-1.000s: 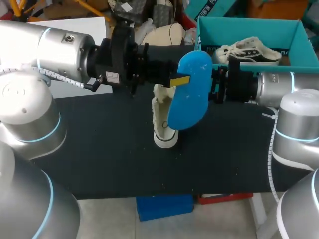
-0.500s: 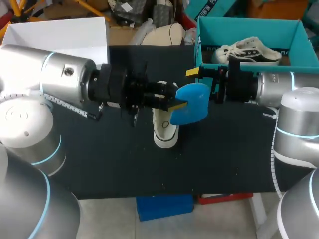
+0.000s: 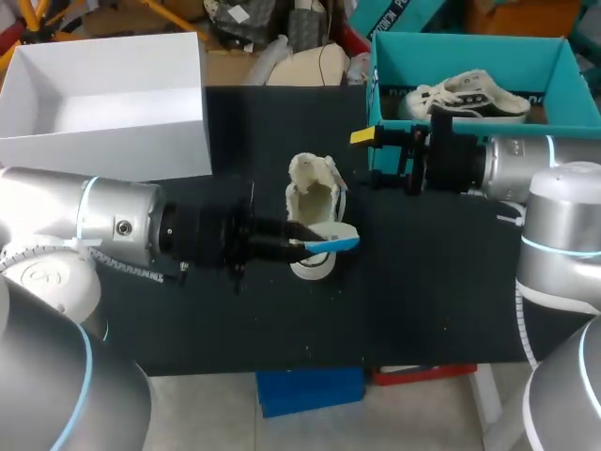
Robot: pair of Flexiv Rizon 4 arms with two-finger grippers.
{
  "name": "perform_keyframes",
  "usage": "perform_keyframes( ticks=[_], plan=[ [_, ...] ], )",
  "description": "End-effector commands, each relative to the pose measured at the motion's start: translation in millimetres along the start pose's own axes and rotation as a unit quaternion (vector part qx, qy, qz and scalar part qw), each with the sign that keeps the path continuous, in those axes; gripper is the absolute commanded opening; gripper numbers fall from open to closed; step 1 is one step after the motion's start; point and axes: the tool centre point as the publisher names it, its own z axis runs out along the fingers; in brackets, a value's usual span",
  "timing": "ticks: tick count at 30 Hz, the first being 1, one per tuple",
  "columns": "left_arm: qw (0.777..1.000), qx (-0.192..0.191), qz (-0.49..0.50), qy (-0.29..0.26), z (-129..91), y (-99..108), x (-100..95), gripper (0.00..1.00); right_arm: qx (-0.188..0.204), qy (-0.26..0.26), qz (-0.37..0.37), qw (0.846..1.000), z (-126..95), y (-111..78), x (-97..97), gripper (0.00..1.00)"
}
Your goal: Take the shoe out of the shoebox, open the shoe tongue, remove and reinsert the insole, then place the shoe into the shoebox
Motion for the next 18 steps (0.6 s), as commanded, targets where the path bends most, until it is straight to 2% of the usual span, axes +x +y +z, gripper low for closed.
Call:
perform_keyframes(
  ticks=[1,13,15,16,18],
  plan=[
    [1.000,-0.006,0.001,-0.012,-1,-6,4.6,0.00,-0.002,-0.001,0.000,1.000,2,-0.6,-0.6,1.00],
    [1.000,-0.006,0.001,-0.012,-1,-6,4.6,0.00,-0.002,-0.001,0.000,1.000,2,-0.6,-0.6,1.00],
    [0.997,0.019,0.070,-0.027,3,-14,21.6,0.00,-0.002,-0.001,0.000,1.000,2,-0.6,-0.6,1.00],
    [0.995,0.013,0.098,-0.033,4,-13,28.3,0.00,-0.002,-0.001,0.000,1.000,2,-0.6,-0.6,1.00],
    [0.991,0.023,0.127,-0.033,6,-6,38.9,0.00,-0.002,-0.001,0.000,1.000,2,-0.6,-0.6,1.00]
  ],
)
